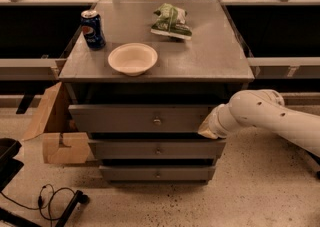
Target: Close top drawer
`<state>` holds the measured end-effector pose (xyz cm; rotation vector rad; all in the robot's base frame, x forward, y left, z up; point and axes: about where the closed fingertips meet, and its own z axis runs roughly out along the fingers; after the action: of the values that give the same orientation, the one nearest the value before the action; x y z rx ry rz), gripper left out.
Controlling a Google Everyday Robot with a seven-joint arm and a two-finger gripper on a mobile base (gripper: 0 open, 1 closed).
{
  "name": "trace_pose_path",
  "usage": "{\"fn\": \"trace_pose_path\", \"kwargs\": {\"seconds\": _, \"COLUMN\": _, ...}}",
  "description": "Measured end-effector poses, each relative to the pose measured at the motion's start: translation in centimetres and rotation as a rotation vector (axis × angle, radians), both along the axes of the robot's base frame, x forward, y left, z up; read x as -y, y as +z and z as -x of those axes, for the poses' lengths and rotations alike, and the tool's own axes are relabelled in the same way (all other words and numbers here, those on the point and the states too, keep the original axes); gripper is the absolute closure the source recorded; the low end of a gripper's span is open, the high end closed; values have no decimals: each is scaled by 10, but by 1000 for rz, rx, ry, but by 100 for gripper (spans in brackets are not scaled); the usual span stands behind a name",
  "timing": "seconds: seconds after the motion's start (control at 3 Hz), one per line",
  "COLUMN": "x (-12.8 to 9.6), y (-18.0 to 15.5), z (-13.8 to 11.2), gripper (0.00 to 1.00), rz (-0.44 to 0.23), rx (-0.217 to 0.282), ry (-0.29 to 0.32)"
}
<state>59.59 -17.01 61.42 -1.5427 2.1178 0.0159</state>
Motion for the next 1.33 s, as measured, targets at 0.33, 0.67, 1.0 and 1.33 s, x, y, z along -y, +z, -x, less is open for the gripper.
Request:
{"fn": "trace_pose_path", "kwargs": {"seconds": 0.33, "x": 7, "y": 0, "z": -24, "gripper": 100, "rz": 3, "rx": -6, "ry": 14}}
{"fn": "trace_pose_path", "kwargs": {"seconds": 0.67, "x": 7, "y": 0, "z": -24, "gripper": 100, "rz": 3, "rx": -6, "ry": 14}}
{"fn": "trace_pose_path", "kwargs": {"seconds": 1.0, "x": -2, "y": 4, "z": 10, "gripper": 100, "rz": 34, "rx": -27, "ry": 44}}
{"fn": "trace_pose_path", "kwargs": {"seconds": 1.33, "x": -11, "y": 23, "z": 91, "gripper": 100, "rz": 170, "rx": -108, "ry": 136}}
